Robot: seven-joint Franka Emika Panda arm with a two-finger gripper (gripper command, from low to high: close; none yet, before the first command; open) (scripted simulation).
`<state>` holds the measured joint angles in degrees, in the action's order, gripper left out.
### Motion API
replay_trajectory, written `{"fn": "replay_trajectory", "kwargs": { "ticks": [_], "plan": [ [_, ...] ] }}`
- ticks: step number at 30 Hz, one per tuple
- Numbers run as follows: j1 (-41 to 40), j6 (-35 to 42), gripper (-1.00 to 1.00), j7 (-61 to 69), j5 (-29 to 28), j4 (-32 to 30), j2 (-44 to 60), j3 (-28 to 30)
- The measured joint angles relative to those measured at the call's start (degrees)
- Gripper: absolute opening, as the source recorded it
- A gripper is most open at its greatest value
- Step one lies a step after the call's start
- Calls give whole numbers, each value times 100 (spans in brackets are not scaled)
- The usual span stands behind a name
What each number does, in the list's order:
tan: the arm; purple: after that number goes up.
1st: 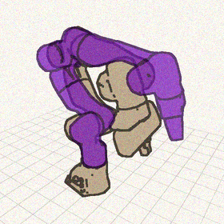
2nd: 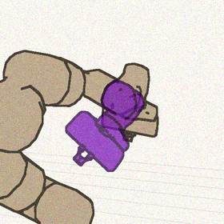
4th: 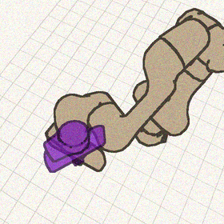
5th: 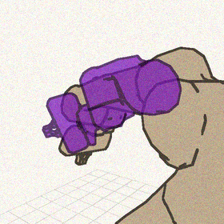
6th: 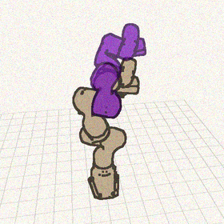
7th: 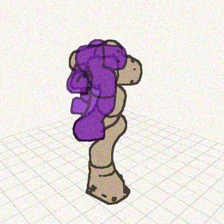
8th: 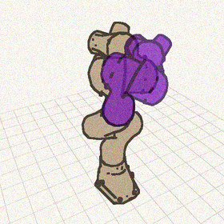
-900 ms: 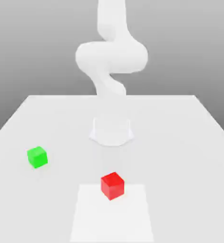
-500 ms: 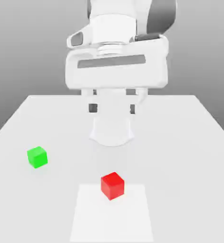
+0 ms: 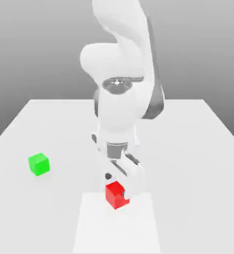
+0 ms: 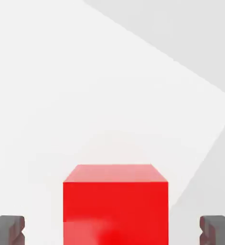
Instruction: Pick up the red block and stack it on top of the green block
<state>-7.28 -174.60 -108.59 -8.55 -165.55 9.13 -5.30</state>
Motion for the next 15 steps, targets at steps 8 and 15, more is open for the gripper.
{"fn": "replay_trajectory", "kwargs": {
  "ticks": [8, 15],
  "plan": [
    [103, -113, -100, -66, -87, 18, 119, 121],
    [113, 1008, -100, 671, 947, -181, -1209, -167]
  ]
}}
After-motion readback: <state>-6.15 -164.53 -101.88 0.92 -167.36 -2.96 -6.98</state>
